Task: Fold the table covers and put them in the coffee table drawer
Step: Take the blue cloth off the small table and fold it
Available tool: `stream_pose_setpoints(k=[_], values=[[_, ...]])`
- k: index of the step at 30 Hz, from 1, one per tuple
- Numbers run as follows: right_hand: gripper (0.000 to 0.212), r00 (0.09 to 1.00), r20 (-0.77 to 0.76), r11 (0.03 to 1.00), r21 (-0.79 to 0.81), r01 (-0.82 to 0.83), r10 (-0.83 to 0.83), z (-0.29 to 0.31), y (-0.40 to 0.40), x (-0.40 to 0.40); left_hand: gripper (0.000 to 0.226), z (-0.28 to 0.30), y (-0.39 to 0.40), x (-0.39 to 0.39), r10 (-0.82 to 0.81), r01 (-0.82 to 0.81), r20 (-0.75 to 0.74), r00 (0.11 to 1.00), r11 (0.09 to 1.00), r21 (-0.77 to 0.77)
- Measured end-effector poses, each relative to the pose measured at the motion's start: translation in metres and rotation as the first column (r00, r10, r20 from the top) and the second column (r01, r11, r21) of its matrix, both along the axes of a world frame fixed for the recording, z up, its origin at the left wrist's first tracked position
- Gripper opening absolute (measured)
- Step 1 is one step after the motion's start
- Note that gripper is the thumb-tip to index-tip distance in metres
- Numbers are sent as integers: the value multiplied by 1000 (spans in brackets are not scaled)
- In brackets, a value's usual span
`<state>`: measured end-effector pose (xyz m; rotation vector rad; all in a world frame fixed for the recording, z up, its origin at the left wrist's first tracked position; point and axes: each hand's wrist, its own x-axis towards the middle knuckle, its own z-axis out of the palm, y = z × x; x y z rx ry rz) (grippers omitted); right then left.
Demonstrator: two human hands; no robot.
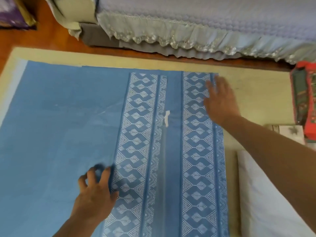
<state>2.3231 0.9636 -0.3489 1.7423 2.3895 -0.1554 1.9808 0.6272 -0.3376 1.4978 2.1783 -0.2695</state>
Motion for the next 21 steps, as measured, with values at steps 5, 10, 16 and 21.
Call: stream_pose_setpoints(k=[5,10,16,21], values=[[70,993,49,978,-188,-92,103,-12,12,-3,95,0,1,3,-22,22,-35,999,1000,-2],[64,968,69,958,-144,249,-241,3,43,-14,84,0,4,5,51,-56,-53,997,995,-86],[35,622,-634,888,-333,316,-459,25,-83,-96,81,15,6,14,71,-75,-40,997,992,-105],[40,293,-535,608,-649,457,-792,39,-217,-125,78,14,3,13,74,-79,-56,996,993,-86]])
